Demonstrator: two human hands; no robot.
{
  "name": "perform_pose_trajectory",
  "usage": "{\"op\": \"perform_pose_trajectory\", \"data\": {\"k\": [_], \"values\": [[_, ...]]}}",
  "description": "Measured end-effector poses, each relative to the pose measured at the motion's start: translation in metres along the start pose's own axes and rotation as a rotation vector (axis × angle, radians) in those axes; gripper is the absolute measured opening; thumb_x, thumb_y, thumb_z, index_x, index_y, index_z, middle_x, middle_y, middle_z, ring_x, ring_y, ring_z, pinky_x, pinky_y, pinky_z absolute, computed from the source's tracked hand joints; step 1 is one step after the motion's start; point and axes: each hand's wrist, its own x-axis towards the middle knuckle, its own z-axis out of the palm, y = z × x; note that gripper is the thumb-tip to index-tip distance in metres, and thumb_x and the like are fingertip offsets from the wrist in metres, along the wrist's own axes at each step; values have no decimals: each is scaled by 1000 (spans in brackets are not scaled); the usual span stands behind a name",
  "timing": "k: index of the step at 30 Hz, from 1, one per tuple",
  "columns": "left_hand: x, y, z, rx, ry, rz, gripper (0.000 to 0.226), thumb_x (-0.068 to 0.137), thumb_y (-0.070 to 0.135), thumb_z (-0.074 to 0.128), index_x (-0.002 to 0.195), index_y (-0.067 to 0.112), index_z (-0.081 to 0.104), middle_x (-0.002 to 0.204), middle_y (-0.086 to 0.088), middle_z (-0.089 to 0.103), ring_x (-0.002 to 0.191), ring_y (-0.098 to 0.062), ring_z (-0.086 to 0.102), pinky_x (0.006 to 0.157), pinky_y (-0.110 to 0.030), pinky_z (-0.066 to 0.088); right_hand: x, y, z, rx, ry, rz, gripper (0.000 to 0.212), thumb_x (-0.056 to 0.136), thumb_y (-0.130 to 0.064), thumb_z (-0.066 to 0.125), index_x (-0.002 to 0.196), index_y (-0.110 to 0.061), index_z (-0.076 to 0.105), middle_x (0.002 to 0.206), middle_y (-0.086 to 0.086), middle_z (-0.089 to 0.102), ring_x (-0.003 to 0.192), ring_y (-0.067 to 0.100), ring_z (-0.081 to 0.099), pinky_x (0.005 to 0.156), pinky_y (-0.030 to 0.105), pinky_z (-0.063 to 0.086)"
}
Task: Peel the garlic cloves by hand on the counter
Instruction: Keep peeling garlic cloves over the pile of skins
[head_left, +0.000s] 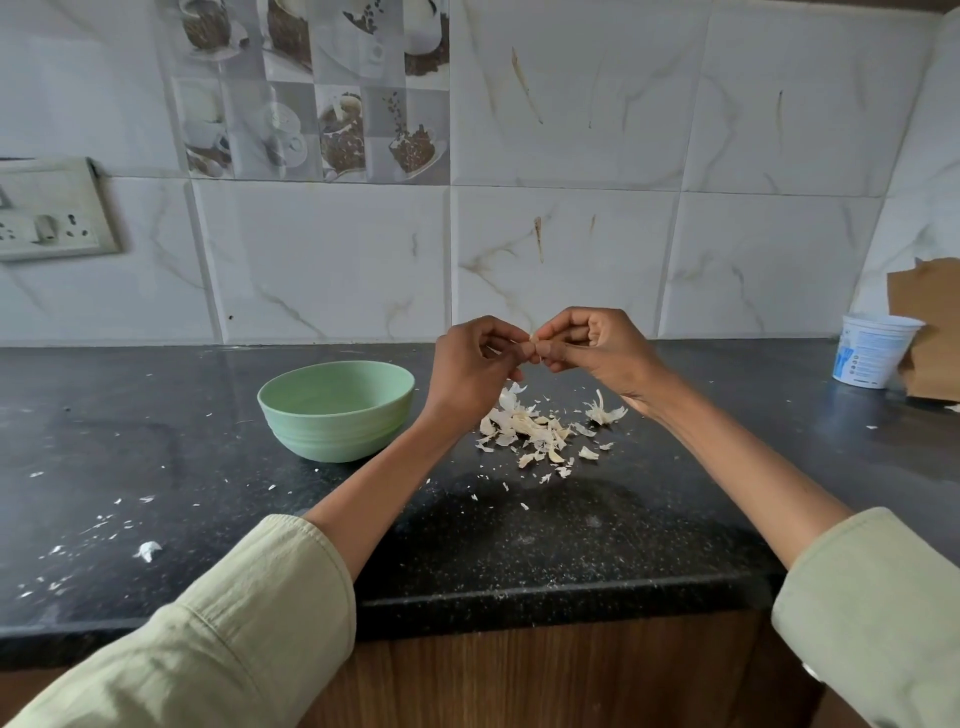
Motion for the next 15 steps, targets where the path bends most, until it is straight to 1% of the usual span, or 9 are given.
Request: {"op": "perform_pose_trajectory", "data": {"k": [2, 5, 7, 9, 12, 13, 15], "values": [[1, -1, 0, -13, -4, 1, 13, 96, 19, 79, 106, 13, 74, 83, 0, 80, 69, -19, 76, 58, -26, 56, 0, -1, 0, 6, -18, 3, 21, 89, -8, 83, 106, 1, 73, 93, 17, 80, 83, 23, 76, 78, 29, 64], [2, -2, 0, -63, -26, -6, 14, 96, 16, 78, 109, 13, 76, 84, -4, 80, 74, -19, 77, 61, -22, 54, 0, -1, 1, -12, -39, -1, 21, 90, -10, 81, 106, 2, 73, 91, 16, 80, 81, 21, 76, 77, 28, 63], [2, -2, -1, -111, -39, -25, 16, 95, 16, 79, 110, 11, 77, 86, -6, 80, 77, -18, 77, 62, -23, 55, 0, -1, 1, -47, -38, -22, 21, 90, -13, 81, 104, 1, 74, 89, 13, 80, 81, 19, 75, 77, 28, 62], [2, -1, -2, -174, -45, -55, 16, 94, 16, 80, 108, 10, 79, 89, -10, 79, 79, -18, 76, 66, -25, 57, -1, -2, 0, -80, -23, -35, 22, 90, -20, 82, 101, -3, 75, 87, 9, 80, 81, 17, 74, 76, 27, 62], [3, -2, -3, -290, -64, -103, 19, 93, 15, 80, 109, 6, 78, 94, -16, 79, 85, -21, 76, 71, -28, 59, -2, -5, 0, -149, 32, -65, 33, 83, -36, 86, 97, -8, 75, 85, 7, 77, 76, 16, 71, 71, 29, 61], [4, -3, -3, -329, -74, -125, 20, 93, 14, 80, 110, 4, 76, 95, -17, 79, 85, -22, 76, 71, -28, 59, -2, -6, 1, -177, 55, -98, 33, 83, -36, 87, 97, -9, 75, 85, 7, 76, 73, 16, 70, 69, 29, 60], [5, -5, -3, -381, -85, -170, 22, 93, 13, 79, 111, 1, 74, 96, -18, 79, 85, -21, 76, 72, -27, 59, -2, -8, 1, -233, 82, -196, 27, 86, -29, 89, 101, -13, 73, 85, 4, 73, 67, 18, 67, 64, 30, 59]]}}
